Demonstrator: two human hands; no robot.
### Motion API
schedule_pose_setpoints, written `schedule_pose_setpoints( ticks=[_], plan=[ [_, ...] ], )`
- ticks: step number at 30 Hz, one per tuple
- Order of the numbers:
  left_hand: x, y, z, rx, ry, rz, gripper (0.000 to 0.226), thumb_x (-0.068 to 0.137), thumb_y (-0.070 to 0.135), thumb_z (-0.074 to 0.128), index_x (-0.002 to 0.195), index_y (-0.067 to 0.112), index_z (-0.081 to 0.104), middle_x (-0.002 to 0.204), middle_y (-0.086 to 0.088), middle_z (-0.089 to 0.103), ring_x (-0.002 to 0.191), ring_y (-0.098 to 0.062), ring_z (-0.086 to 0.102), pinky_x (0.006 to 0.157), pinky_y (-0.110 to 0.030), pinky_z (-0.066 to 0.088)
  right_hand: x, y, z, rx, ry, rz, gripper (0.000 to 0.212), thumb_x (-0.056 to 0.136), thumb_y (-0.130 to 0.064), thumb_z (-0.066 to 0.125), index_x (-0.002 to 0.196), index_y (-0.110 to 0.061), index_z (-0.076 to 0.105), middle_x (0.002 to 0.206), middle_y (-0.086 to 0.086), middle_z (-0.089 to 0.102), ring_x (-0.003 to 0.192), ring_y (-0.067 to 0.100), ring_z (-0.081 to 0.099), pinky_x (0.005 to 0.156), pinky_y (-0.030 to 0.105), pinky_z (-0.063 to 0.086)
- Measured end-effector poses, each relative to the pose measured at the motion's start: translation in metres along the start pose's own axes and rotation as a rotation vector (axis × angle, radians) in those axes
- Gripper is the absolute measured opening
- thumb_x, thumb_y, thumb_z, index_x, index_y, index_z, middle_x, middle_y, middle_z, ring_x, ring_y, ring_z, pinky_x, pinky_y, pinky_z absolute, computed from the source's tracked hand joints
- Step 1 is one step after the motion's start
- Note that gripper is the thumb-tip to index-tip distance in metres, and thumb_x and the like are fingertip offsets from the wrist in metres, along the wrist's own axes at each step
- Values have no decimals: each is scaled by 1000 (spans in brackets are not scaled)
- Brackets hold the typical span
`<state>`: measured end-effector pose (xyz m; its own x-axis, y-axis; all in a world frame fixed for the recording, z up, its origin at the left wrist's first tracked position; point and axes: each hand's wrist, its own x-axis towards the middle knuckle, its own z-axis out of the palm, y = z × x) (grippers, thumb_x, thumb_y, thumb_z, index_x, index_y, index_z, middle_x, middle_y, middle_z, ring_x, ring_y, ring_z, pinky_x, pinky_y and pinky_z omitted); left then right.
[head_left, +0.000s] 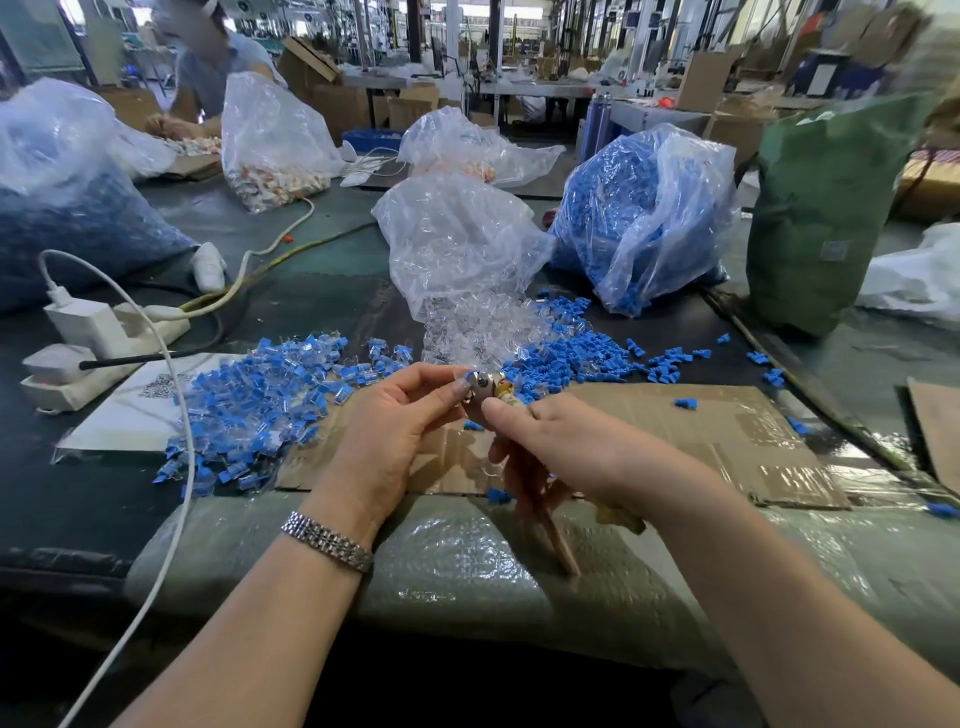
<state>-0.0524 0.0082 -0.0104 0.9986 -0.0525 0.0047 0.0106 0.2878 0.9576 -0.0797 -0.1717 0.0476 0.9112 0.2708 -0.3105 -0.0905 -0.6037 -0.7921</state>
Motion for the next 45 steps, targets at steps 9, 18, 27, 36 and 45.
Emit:
schedule_pose_setpoints(
  ticks=[9, 18, 27, 36, 45],
  plan=[
    [3, -2, -5, 841, 589, 444, 27, 89, 3, 63, 107, 23, 64, 106, 3, 56, 97, -10, 55, 82, -25, 46, 7, 35, -55, -667, 425, 149, 42, 94, -56, 59, 78, -17, 52, 82, 5, 62, 70, 20, 56, 56, 33, 38],
    [-11, -4, 10, 908, -194, 341, 9, 89, 10, 74, 93, 16, 68, 90, 2, 64, 73, 3, 54, 70, -14, 48, 17, 57, -46, -862, 581, 247, 65, 90, -67, 54, 128, -15, 51, 134, 13, 46, 127, 33, 41, 101, 49, 41],
    [-9, -6, 12, 1050, -228, 278, 11, 87, 21, 76, 96, 25, 70, 97, 13, 65, 91, 3, 59, 84, -13, 50, 0, 30, -15, -464, 281, -276, 21, 83, -39, 80, 70, -35, 63, 72, -17, 62, 71, -2, 55, 75, 30, 44],
    [-11, -1, 9, 818, -64, 250, 9, 89, 7, 74, 93, 14, 70, 85, -1, 71, 77, -10, 67, 73, -16, 54, 11, 30, 14, -769, 175, -412, 16, 92, -39, 68, 104, -30, 73, 100, -4, 62, 99, 16, 50, 90, 36, 41],
    [-10, 5, 0, 187, -64, -42, 21, 82, 11, 72, 102, 11, 77, 99, -14, 77, 87, -22, 75, 70, -26, 61, 14, 41, -6, 15, 415, -351, 7, 98, -24, 64, 92, -22, 64, 79, -5, 69, 70, 7, 65, 64, 18, 53]
  ],
)
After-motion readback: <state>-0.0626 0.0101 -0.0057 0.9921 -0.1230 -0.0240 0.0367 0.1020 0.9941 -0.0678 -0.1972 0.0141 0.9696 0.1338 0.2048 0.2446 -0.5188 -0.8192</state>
